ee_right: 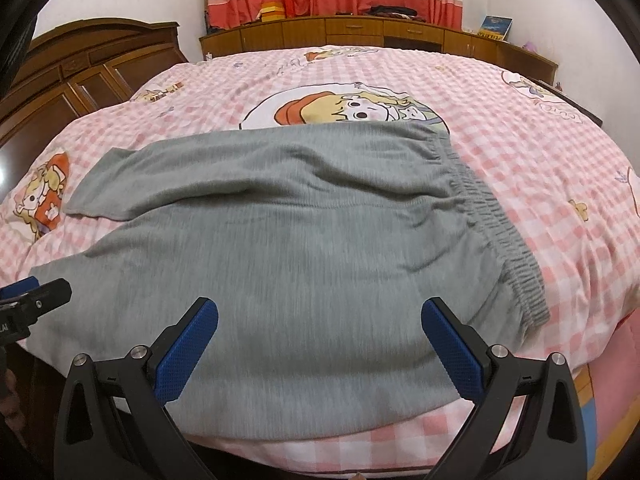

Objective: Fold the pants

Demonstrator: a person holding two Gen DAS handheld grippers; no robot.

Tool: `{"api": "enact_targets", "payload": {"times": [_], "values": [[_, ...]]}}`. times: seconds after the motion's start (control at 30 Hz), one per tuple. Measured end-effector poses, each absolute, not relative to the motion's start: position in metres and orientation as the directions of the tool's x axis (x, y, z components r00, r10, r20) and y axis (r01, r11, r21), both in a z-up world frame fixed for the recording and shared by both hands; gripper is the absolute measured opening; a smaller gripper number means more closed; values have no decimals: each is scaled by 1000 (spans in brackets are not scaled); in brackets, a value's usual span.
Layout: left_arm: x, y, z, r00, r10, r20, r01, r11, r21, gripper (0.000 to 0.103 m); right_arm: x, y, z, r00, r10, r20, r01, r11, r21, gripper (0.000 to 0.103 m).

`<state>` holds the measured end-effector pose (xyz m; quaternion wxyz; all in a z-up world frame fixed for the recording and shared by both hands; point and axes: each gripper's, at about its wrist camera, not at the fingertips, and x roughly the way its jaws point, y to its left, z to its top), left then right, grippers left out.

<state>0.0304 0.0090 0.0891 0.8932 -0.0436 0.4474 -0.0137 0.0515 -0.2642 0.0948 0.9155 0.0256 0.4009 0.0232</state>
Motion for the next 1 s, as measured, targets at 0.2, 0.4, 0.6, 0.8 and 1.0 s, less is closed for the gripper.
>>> {"api": "enact_targets", "payload": {"times": [0.2, 0.4, 0.6, 0.8, 1.0], "values": [[43, 17, 95, 597, -53, -801, -16, 997, -78, 103, 61, -264, 99, 677, 53, -734, -11, 998, 62, 103], [63, 31, 102, 600, -37, -799, -28, 997, -68, 103, 80, -268, 104, 672, 62, -738, -10, 997, 75, 103], [95, 52, 115, 607, 31, -794, -72, 997, -15, 103, 115, -283, 112, 659, 79, -748, -8, 995, 99, 103], [140, 85, 130, 609, 98, -787, -148, 989, 9, 103, 159, -298, 119, 624, 112, -773, -45, 993, 108, 103], [182, 124, 126, 582, 138, -802, -241, 971, -7, 103, 198, -314, 121, 594, 102, -798, -62, 995, 81, 103]]}}
